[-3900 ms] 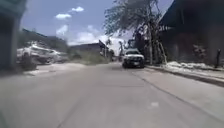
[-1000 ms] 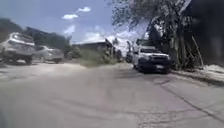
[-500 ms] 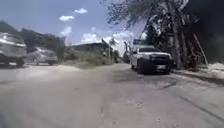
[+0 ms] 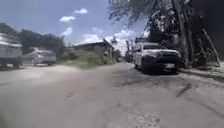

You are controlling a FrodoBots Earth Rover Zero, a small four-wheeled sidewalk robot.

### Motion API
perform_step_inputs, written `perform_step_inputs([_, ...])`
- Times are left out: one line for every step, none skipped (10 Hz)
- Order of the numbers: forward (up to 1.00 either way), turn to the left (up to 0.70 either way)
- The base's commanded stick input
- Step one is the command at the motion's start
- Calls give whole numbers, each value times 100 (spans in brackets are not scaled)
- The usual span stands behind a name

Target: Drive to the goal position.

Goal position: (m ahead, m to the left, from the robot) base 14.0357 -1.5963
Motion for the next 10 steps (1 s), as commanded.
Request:
perform_step_inputs([100, -2])
perform_step_inputs([100, -17])
perform_step_inputs([100, -40])
perform_step_inputs([100, -33])
perform_step_inputs([100, -14])
perform_step_inputs([100, 0])
perform_step_inputs([100, 0])
perform_step_inputs([100, -10])
perform_step_inputs([100, -24])
perform_step_inputs([100, -37])
